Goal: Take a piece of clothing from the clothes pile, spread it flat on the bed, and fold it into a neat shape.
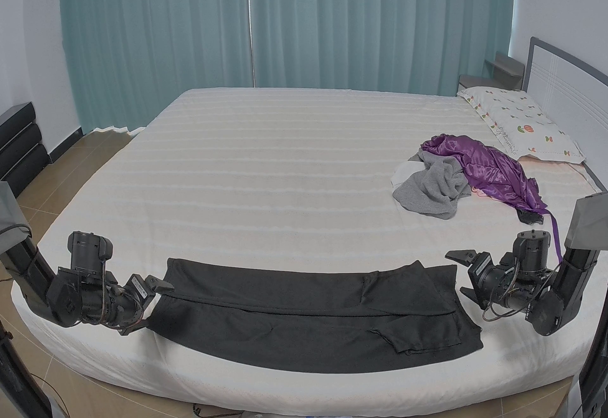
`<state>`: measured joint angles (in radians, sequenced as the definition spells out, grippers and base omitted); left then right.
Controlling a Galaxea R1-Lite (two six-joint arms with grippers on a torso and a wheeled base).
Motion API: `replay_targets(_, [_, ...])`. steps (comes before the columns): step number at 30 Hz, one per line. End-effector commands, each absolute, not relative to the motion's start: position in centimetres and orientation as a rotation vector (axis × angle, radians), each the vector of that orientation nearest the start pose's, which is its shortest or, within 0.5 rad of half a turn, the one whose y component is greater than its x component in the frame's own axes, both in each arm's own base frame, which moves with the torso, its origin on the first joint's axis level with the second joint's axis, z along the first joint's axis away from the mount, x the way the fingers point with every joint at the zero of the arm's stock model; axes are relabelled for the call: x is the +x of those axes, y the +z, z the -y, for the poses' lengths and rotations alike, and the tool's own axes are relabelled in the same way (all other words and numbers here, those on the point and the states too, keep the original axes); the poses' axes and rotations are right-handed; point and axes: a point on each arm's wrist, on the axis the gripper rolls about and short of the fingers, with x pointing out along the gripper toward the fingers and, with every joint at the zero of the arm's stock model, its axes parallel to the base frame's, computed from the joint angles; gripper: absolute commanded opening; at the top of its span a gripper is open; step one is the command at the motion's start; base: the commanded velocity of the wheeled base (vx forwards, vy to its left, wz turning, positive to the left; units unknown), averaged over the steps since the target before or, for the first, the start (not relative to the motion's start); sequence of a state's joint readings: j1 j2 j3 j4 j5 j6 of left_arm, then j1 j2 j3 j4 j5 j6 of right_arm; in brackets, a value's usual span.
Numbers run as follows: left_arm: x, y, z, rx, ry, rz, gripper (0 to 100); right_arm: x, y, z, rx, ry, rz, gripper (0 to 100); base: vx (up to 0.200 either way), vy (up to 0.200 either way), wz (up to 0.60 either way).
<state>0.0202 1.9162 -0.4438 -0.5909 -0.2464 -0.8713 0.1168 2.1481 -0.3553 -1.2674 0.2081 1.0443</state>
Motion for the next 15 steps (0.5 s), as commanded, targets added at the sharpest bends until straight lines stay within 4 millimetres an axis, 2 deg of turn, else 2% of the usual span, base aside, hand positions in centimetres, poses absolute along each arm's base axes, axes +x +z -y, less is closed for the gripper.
replay_targets(1, [24.5,2.8,0.2,-0.916,0.222,-0.969,100,26.8,1.2,-3.7,1.035,0.012,-0.649,100,0.0,0.0,0.0])
replay_targets(7, [24.7,2.5,0.2,-0.919,0.196,-0.931,100,25.4,1.0,-3.9,1.026,0.014,-0.669,100,0.0,0.0,0.0])
replay_targets(15, [24.3,0.5,0.1,-0.838,0.197,-0.95,100,25.3,0.8,-4.0,1.025,0.012,-0.679,100,0.0,0.0,0.0])
